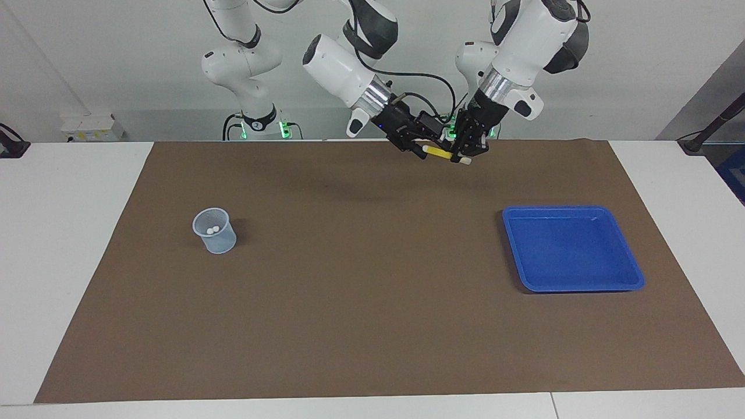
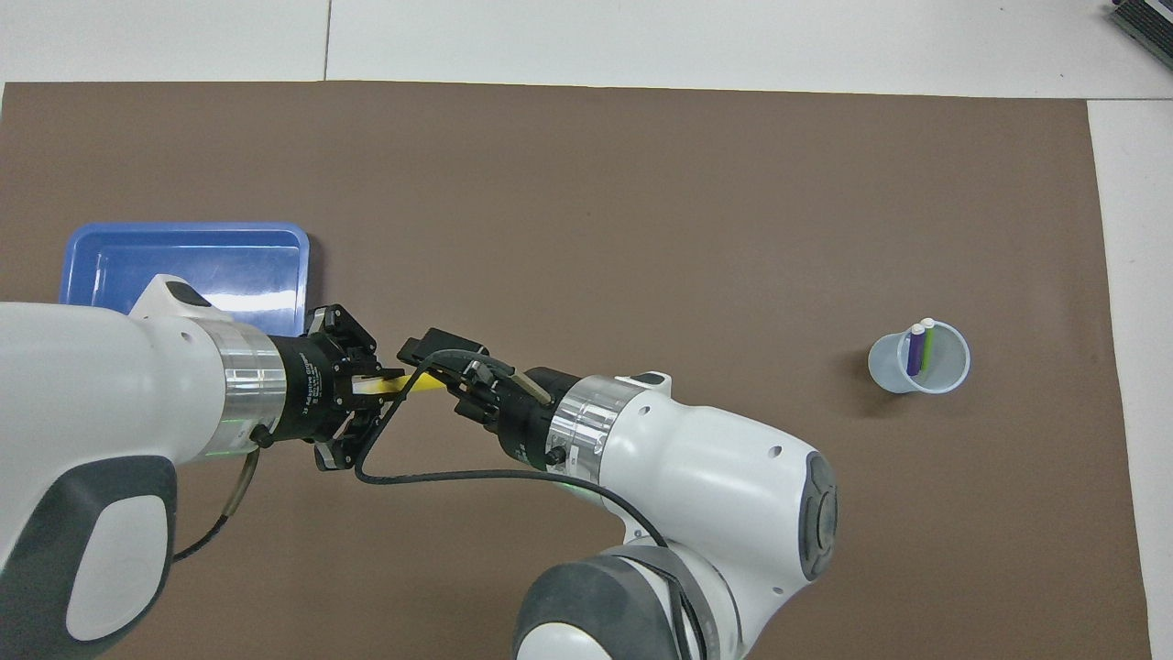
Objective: Transfer and insert pens with both arms
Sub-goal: 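Grasp the yellow pen's free end with the right gripper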
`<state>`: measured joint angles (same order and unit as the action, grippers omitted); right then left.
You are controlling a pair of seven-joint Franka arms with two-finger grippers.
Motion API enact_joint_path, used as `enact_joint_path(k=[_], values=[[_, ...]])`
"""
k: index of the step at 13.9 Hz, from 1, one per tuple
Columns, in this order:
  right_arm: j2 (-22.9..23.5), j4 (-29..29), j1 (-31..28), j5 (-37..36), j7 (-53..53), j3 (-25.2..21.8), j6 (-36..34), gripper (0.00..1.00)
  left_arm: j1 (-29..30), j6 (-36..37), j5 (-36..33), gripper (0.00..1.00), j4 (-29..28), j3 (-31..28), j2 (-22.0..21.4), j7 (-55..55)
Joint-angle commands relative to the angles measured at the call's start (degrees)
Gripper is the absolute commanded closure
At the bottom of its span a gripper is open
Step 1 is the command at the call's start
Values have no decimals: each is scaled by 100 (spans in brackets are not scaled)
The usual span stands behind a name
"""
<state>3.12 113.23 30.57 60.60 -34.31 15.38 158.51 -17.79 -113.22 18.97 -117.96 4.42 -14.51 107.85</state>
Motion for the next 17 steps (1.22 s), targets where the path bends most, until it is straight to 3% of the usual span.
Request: enact_joint_path(k=[1, 6, 12, 17], values=[[48, -64, 10, -207, -146, 9, 4, 24, -137, -148, 72, 100, -236, -82, -228, 78], [39, -20, -7, -207, -137, 9, -5, 56, -137, -148, 72, 100, -254, -82, -228, 78], [39, -12, -16, -207, -120, 9, -13, 62, -137, -139, 72, 100, -263, -82, -245, 78], [39, -3, -33, -207, -67, 9, -13, 98, -137, -130, 72, 100, -263, -82, -245, 78]])
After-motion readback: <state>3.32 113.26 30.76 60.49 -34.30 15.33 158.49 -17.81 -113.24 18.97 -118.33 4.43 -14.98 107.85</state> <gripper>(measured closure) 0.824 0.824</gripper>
